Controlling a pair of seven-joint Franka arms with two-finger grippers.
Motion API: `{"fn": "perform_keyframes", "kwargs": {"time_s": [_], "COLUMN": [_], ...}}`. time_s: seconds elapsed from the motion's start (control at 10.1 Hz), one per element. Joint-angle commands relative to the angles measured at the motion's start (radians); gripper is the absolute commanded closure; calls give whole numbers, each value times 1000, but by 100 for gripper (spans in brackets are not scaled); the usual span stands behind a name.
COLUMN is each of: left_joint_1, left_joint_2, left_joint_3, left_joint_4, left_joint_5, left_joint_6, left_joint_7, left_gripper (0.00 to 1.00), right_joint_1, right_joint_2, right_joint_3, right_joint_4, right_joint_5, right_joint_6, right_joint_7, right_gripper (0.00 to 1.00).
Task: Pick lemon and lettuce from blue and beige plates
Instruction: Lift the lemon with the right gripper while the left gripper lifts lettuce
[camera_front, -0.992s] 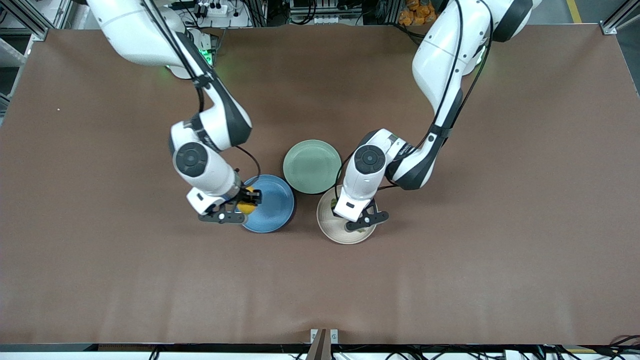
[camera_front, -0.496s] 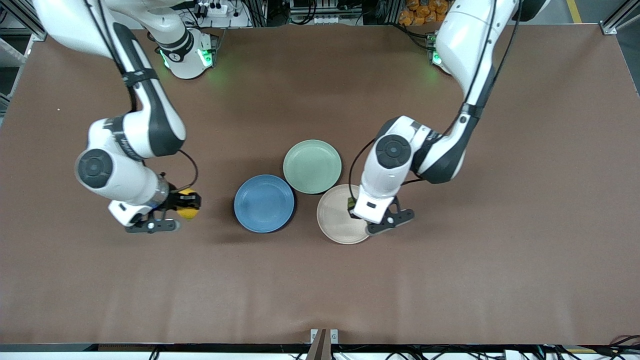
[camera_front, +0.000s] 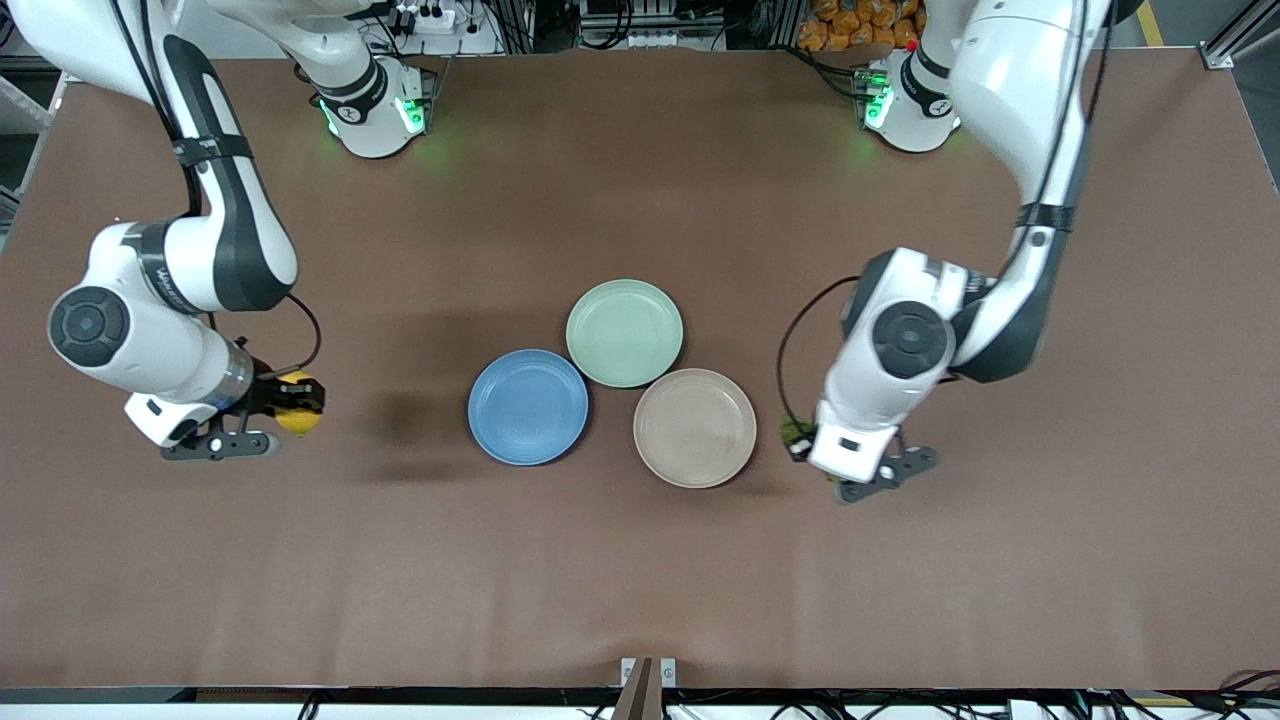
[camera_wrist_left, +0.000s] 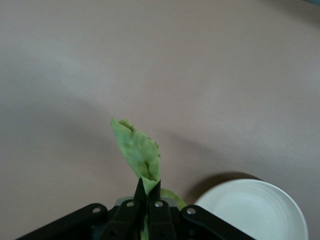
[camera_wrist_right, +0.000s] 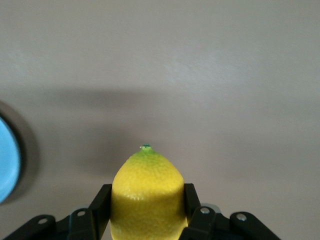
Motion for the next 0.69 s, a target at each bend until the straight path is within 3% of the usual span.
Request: {"fn": "perform_keyframes", "kwargs": {"time_s": [0.0, 0.6], "left_joint_1": [62, 205], "left_joint_2": [-40, -47], "left_joint_3": [-10, -10], "left_joint_4": [-23, -24], "left_joint_5": [14, 14], "left_joint_6": [-32, -103], "left_joint_7": [85, 384], "left_gripper": [100, 100], "right_joint_1": [-38, -86], "right_joint_2": [-79, -3], "right_joint_3": [-7, -39], "right_joint_4": [-101, -249], "right_joint_5": [-49, -44], "right_joint_6": [27, 271], "right_joint_7": [-66, -132], "right_gripper": [91, 91]}}
